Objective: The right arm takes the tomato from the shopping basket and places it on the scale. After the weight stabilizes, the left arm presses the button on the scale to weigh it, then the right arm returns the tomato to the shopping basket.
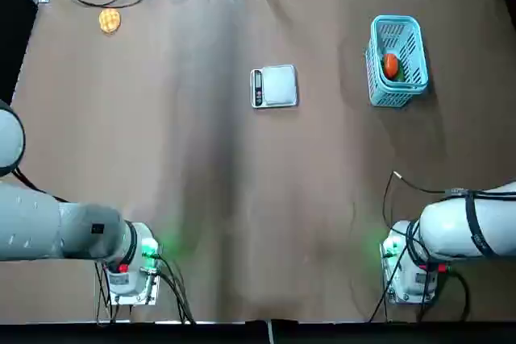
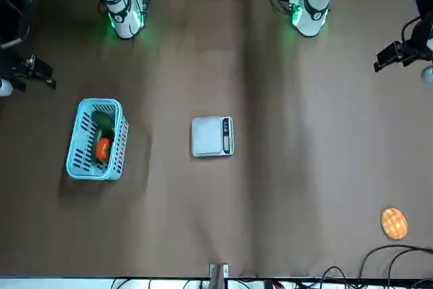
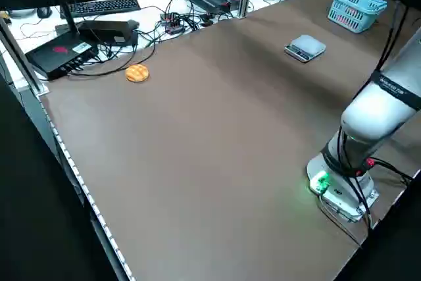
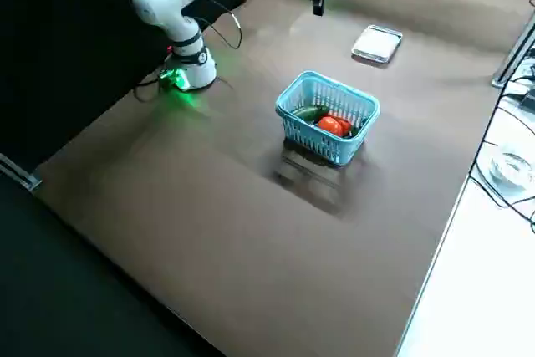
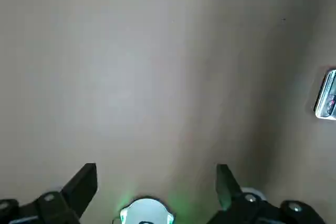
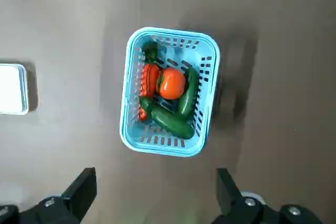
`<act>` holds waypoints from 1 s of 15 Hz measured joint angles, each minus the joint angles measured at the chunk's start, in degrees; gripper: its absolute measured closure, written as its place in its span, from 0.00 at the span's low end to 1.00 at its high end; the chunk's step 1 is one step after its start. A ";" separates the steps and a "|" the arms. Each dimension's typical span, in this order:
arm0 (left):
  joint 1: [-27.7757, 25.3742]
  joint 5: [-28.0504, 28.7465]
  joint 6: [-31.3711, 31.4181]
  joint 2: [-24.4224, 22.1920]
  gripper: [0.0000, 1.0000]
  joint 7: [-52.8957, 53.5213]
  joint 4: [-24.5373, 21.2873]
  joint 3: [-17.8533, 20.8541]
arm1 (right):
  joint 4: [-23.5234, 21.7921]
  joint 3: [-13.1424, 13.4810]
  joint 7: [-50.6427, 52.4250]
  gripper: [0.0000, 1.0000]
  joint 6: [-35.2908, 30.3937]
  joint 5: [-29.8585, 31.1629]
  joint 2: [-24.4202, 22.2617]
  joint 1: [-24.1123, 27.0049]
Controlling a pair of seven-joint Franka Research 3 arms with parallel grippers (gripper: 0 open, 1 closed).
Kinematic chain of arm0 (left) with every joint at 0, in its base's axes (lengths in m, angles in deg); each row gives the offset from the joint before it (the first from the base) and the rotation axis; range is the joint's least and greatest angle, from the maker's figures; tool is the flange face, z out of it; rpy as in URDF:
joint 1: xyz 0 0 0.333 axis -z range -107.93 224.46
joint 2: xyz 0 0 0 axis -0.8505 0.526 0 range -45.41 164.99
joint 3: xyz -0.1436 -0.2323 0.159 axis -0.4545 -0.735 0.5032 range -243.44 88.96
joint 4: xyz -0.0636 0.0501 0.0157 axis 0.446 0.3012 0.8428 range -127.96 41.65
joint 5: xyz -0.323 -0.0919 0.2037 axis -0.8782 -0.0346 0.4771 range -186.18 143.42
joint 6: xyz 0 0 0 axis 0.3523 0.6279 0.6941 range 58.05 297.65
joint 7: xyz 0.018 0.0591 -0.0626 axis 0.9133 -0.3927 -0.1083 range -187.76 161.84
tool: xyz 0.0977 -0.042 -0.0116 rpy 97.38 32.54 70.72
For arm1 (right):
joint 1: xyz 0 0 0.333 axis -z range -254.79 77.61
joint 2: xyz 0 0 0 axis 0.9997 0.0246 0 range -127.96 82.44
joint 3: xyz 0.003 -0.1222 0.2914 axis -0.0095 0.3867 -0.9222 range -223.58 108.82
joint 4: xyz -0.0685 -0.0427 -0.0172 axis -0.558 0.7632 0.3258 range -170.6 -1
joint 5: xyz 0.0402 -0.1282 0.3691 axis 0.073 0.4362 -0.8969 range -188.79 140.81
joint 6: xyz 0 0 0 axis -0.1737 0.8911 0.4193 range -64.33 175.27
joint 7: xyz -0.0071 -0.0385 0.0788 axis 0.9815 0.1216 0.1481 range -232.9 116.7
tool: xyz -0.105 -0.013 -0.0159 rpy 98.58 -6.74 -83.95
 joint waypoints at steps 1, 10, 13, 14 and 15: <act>0.00 0.00 0.00 0.00 0.00 0.00 0.00 0.00 | 0.00 0.00 0.00 0.00 0.05 0.00 0.00 -0.01; 0.00 0.00 -0.03 0.00 0.00 0.00 -0.04 0.00 | 0.00 0.02 -0.01 0.00 0.08 0.00 0.07 -0.01; 0.00 0.00 -0.03 0.05 0.00 0.00 -0.12 0.00 | 0.00 0.07 -0.05 0.00 0.72 0.00 0.19 0.01; 0.00 0.00 -0.04 0.12 0.00 0.00 -0.13 0.00 | -0.02 0.09 -0.06 0.00 1.60 0.00 0.31 0.02; 0.00 0.00 -0.03 0.18 0.00 0.02 -0.14 0.00 | -0.09 0.08 -0.06 0.00 2.48 0.00 0.50 0.01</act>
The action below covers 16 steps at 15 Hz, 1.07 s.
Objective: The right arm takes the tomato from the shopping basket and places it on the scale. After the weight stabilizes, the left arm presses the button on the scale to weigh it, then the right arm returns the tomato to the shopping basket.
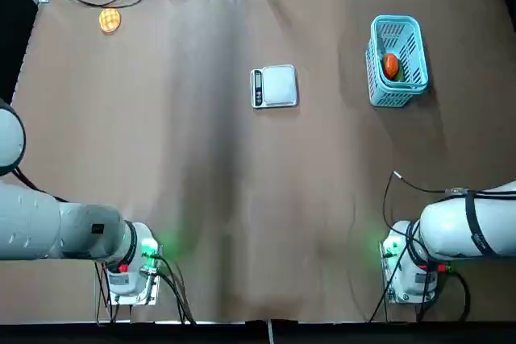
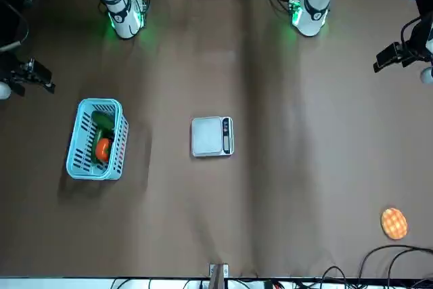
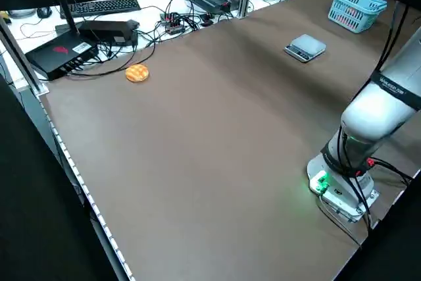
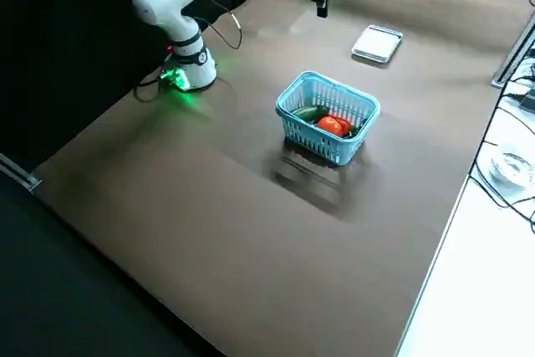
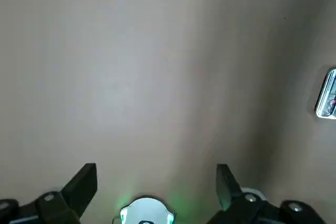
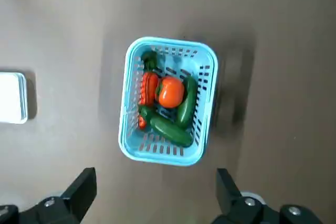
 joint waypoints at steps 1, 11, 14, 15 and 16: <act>0.00 0.00 0.00 0.04 0.00 0.13 0.00 0.00 | -0.14 -0.02 -0.07 0.00 0.86 0.00 0.26 0.00; 0.69 0.00 0.00 0.65 0.00 0.56 -0.04 -0.27 | -19.61 -0.45 -5.83 0.00 26.35 -0.12 4.52 -1.40; 0.79 0.00 0.00 0.95 0.00 0.61 -0.03 -0.47 | -21.86 -0.19 -6.08 0.00 31.28 -0.12 8.13 -1.28; 0.81 0.00 0.00 1.02 0.00 0.61 -0.04 -0.52 | -22.46 -0.06 -6.15 0.00 32.92 -0.12 9.44 -1.10; 0.80 0.00 0.00 1.11 0.00 0.62 -0.04 -0.53 | -23.09 0.02 -6.19 0.00 34.66 -0.12 10.71 -0.69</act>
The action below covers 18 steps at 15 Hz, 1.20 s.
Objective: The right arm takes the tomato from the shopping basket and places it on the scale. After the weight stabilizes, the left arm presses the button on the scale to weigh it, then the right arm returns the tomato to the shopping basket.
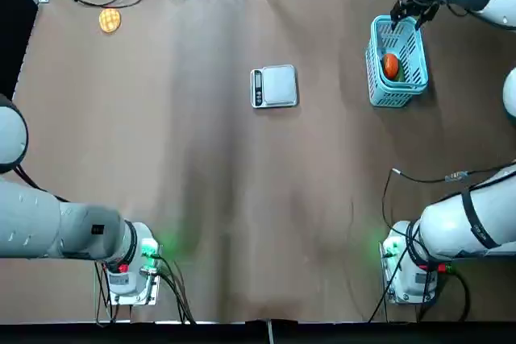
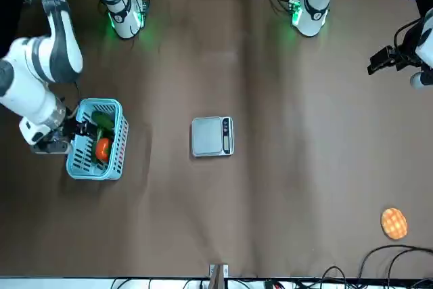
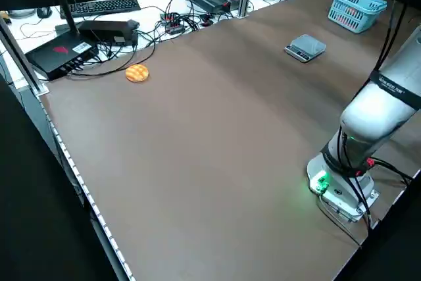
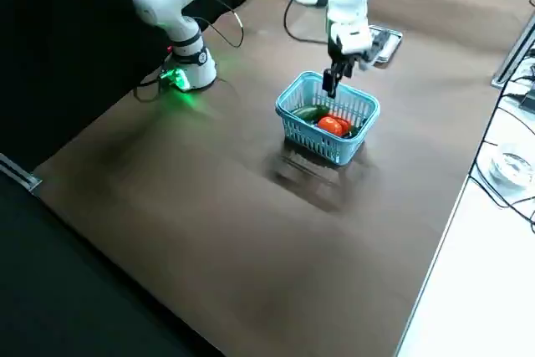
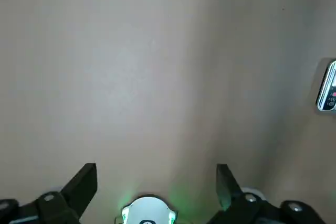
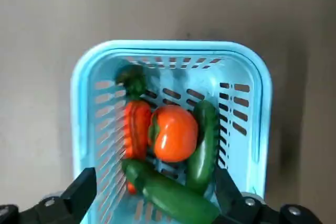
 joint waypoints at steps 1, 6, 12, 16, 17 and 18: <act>0.00 0.00 0.00 0.08 0.00 0.01 0.00 0.00 | -0.64 0.02 0.00 0.00 1.69 0.00 1.23 0.55; 0.03 0.00 0.00 0.27 0.00 0.33 0.00 -0.04 | -1.43 0.04 0.00 0.01 7.29 0.00 6.81 1.52; 0.11 0.00 0.00 0.46 0.00 0.37 0.00 -0.10 | -1.46 -0.12 0.00 0.03 8.54 0.00 9.60 1.41; 0.24 0.00 0.00 0.49 0.00 0.37 0.00 -0.14 | -1.52 -0.14 0.03 0.04 9.30 0.03 11.84 1.33; 0.25 0.00 0.00 0.51 0.00 0.37 0.00 -0.17 | -1.52 -0.16 0.03 0.04 9.48 0.03 12.35 1.18; 0.25 0.00 0.00 0.53 0.00 0.37 0.00 -0.17 | -1.52 -0.17 0.02 0.04 9.76 0.03 12.84 1.02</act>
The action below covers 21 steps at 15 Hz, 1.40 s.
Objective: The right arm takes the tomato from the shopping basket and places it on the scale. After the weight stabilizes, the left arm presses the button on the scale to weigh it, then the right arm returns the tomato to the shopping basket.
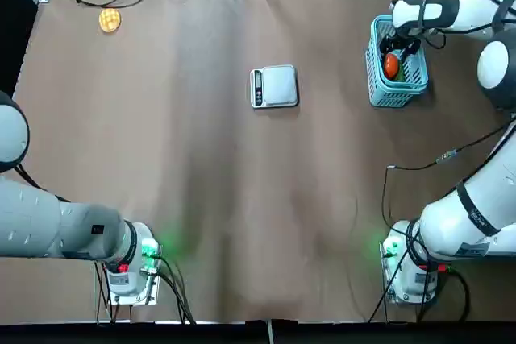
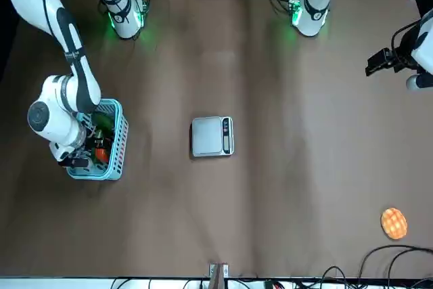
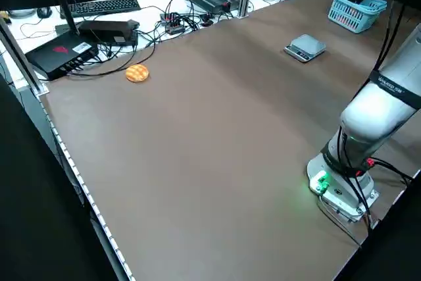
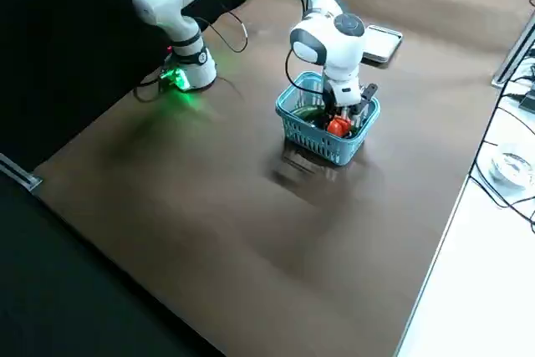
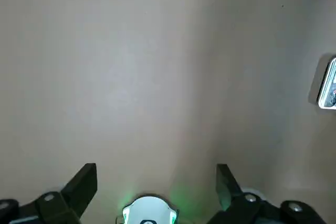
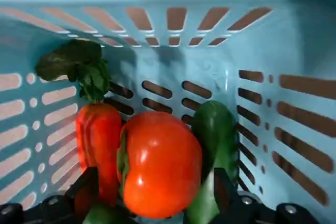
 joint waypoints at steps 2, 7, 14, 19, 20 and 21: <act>0.00 0.00 0.00 0.02 0.00 0.00 0.00 -0.01 | 0.00 0.02 -0.02 0.04 0.91 0.00 0.78 -0.05; 0.05 0.00 0.00 0.03 0.00 0.01 0.00 -0.06 | -0.01 0.17 -0.02 0.09 1.80 0.00 2.42 0.04; 0.06 0.00 0.00 0.05 0.00 0.02 0.00 -0.08 | 0.59 0.17 -0.03 0.27 0.29 0.00 2.29 0.04; 0.07 0.00 0.00 0.07 0.00 0.15 0.00 -0.08 | 3.75 0.13 0.01 0.27 -8.63 0.02 -4.50 0.02; 0.06 0.00 0.00 0.07 0.00 0.15 0.00 -0.08 | 4.56 0.12 0.02 0.27 -11.54 0.04 -6.54 0.01; 0.06 0.00 0.00 0.09 0.00 0.16 -0.01 -0.08 | 7.05 -0.01 0.03 0.27 -18.36 0.05 -10.15 -0.06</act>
